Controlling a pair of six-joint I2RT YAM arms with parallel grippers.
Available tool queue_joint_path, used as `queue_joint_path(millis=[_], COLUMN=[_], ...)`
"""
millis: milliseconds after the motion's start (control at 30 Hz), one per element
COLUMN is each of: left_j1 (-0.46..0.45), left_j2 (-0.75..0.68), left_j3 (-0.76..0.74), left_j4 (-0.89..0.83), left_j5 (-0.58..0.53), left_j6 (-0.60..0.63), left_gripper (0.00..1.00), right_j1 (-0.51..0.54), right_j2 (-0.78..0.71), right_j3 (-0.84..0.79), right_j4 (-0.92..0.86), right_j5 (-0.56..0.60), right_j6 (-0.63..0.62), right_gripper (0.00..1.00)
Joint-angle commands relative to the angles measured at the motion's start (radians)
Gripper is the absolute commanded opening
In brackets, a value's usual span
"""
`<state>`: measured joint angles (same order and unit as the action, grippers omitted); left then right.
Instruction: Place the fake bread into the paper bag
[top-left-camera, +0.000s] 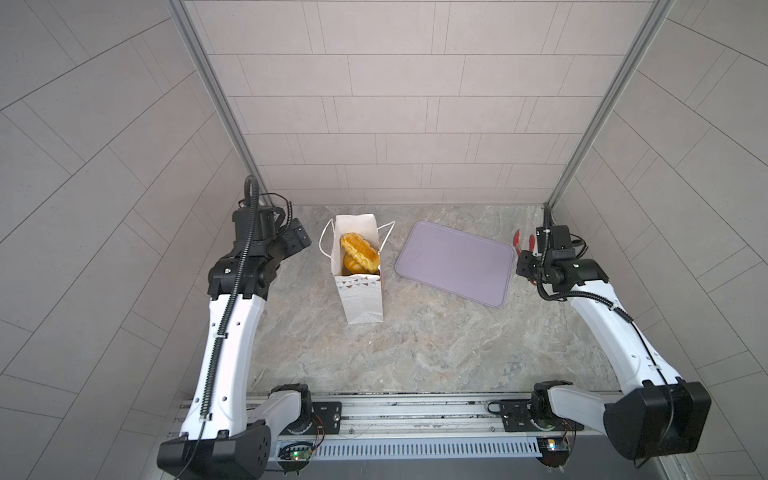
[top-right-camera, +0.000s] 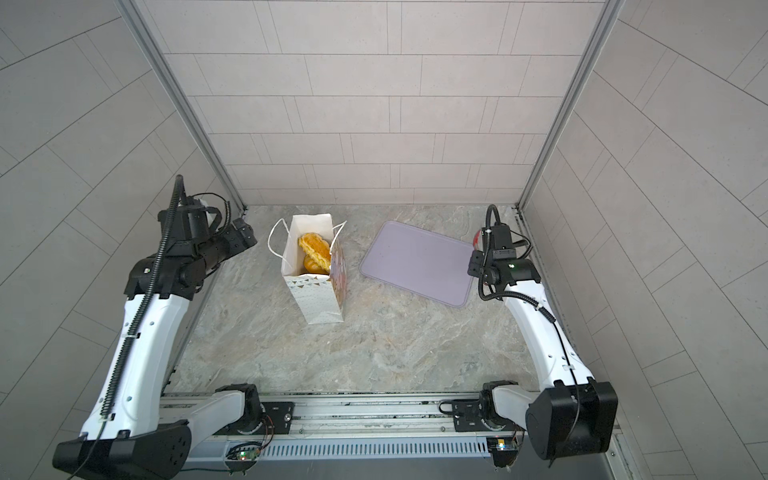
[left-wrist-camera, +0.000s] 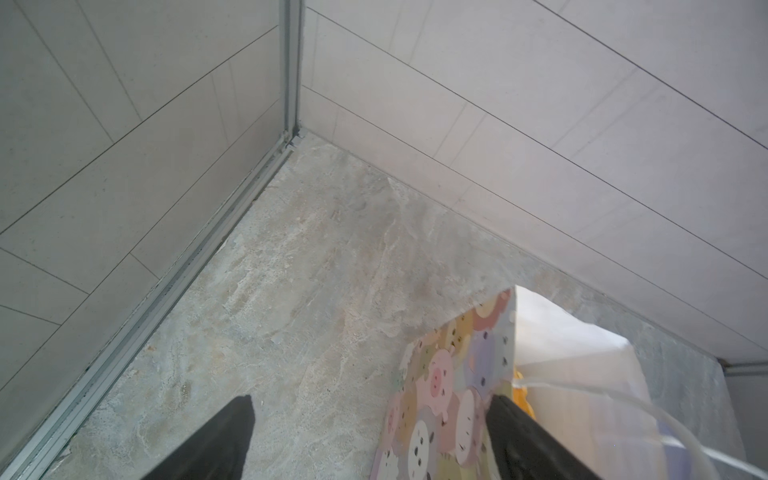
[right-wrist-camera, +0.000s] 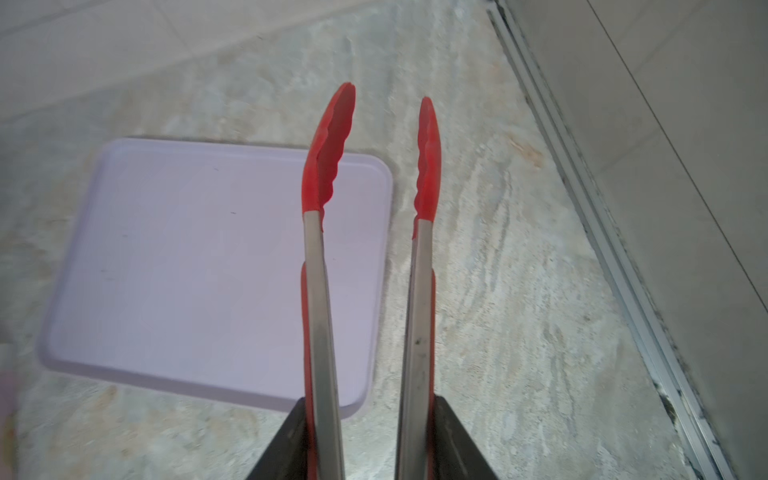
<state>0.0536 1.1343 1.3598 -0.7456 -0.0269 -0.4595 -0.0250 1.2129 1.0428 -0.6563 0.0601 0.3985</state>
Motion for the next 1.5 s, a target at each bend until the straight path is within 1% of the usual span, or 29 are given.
queue_joint_path(millis=[0,67,167,267,367,533,633,767,967,1067,1167,1267,1300,1333,1367,1433,1467], left_j1=[0.017,0.017,0.018,0.018,0.018,0.019,0.018,0.018,0.018,0.017,0.018,0.018,0.018,0.018,0.018,0.019,0.018], left_j2=[0.014,0.03,0.039,0.024,0.002,-0.032,-0.03,-0.004,0.019,0.014,-0.01,-0.043,-0.049,-0.054,-0.054,-0.05,-0.042], left_j3=[-0.065,-0.099,-0.139,-0.195,-0.247,-0.329,-0.354,-0.341,-0.325,-0.351,-0.421,-0.496,-0.515,-0.53,-0.542,-0.559,-0.565], left_j4=[0.127,0.168,0.227,0.291,0.343,0.415,0.44,0.432,0.422,0.458,0.561,0.676,0.707,0.738,0.762,0.812,0.829], left_j5=[-0.046,-0.057,-0.055,-0.088,-0.103,-0.102,-0.102,-0.084,-0.071,-0.078,-0.088,-0.136,-0.155,-0.167,-0.168,-0.172,-0.18], left_j6=[-0.071,-0.089,-0.091,-0.084,-0.075,-0.076,-0.073,-0.065,-0.079,-0.098,-0.106,-0.096,-0.085,-0.069,-0.046,0.004,0.019], left_gripper=[1.0,1.0,1.0,1.0,1.0,1.0,1.0,1.0,1.0,1.0,1.0,1.0,1.0,1.0,1.0,1.0,1.0], right_j1=[-0.064,-0.086,-0.089,-0.098,-0.128,-0.188,-0.201,-0.209,-0.21,-0.21,-0.21,-0.21,-0.21,-0.21,-0.21,-0.206,-0.2], right_j2=[0.034,0.083,0.147,0.208,0.259,0.351,0.422,0.48,0.42,0.373,0.328,0.277,0.247,0.211,0.178,0.092,0.05], right_j3=[-0.042,-0.058,-0.051,-0.049,-0.049,-0.05,-0.034,-0.04,-0.078,-0.079,-0.064,-0.046,-0.044,-0.051,-0.058,-0.065,-0.073], right_j4=[0.127,0.155,0.158,0.158,0.152,0.124,0.081,0.07,0.089,0.079,0.059,0.04,0.044,0.052,0.064,0.086,0.102], right_j5=[0.028,0.033,0.073,0.108,0.097,0.028,-0.003,-0.018,-0.005,0.009,0.028,0.054,0.069,0.089,0.101,0.148,0.196], right_j6=[-0.017,-0.022,-0.04,-0.052,-0.047,-0.012,-0.002,0.015,0.025,0.033,0.037,0.039,0.04,0.041,0.041,0.049,0.063], right_gripper=[0.44,0.44,0.44,0.45,0.45,0.49,0.56,0.62,0.77,0.84,0.88,0.9,0.91,0.98,0.99,0.99,0.99])
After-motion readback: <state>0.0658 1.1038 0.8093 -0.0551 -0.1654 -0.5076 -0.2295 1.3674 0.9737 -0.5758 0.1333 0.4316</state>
